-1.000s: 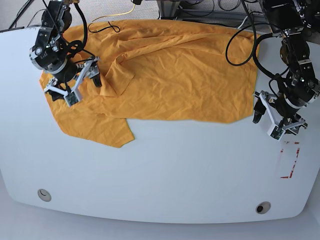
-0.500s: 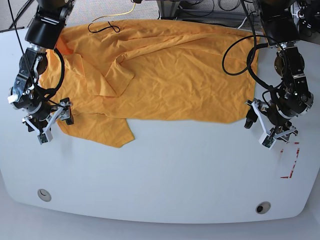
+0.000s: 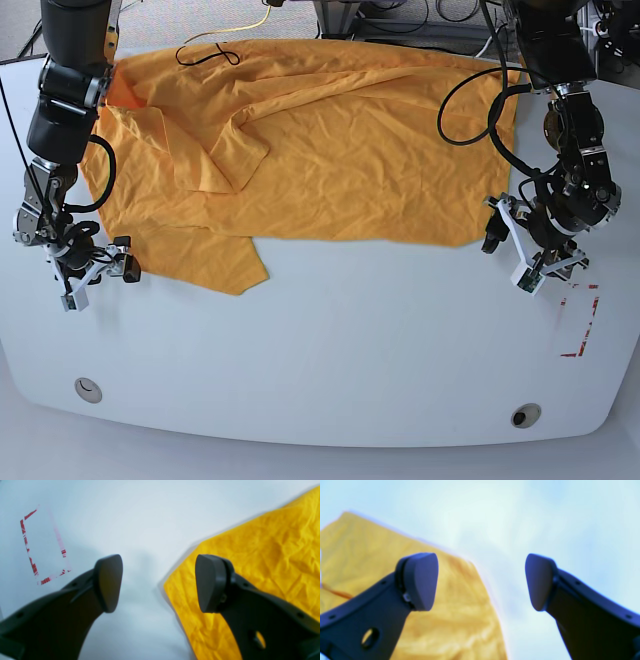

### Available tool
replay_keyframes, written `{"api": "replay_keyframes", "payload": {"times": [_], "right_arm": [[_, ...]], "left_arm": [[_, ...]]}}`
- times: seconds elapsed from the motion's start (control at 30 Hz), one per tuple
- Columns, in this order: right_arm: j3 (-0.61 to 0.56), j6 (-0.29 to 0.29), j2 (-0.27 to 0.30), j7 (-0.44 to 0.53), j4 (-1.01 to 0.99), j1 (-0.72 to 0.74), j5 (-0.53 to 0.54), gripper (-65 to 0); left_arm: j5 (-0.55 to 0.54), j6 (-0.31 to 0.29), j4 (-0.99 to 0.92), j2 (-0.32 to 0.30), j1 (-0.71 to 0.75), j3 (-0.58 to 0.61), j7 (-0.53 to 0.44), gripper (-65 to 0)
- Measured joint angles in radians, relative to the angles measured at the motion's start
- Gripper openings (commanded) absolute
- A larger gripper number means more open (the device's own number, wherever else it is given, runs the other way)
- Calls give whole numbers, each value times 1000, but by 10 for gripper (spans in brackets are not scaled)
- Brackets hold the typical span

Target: Layout the t-shirt on the table in an organized manner, then fold the t-shirt properly

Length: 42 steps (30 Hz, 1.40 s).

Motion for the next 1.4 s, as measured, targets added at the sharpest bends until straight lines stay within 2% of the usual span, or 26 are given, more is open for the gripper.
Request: {"api": "replay_keyframes", "payload": {"times": [0.2, 0.57, 0.7, 0.8, 0.93, 1.2, 1.3, 1.4], "right_arm": [[-39, -2, 5, 52, -96, -8, -6, -132], [-40, 0, 6, 109, -97, -65, 20, -136], [-38, -2, -1, 133, -85, -87, 23, -211], [-37, -1, -4, 146, -85, -95, 31, -327], [-37, -1, -6, 142, -85, -95, 31, -428], [-39, 0, -14, 145, -84, -97, 33, -335], [-39, 0, -27, 150, -83, -95, 43, -358], [-39, 0, -33, 148, -83, -94, 42, -453]], "left_arm": [[-1, 0, 0, 0, 0, -2, 0, -224], [0, 0, 0, 0, 0, -3, 0, -224], [-1, 0, 0, 0, 0, -3, 0, -224], [0, 0, 0, 0, 0, -3, 0, -224], [0, 0, -2, 0, 0, -3, 0, -224], [0, 0, -4, 0, 0, -6, 0, -224], [0, 0, -5, 0, 0, -6, 0, -224], [0, 0, -5, -1, 0, -7, 0, -224]]}}
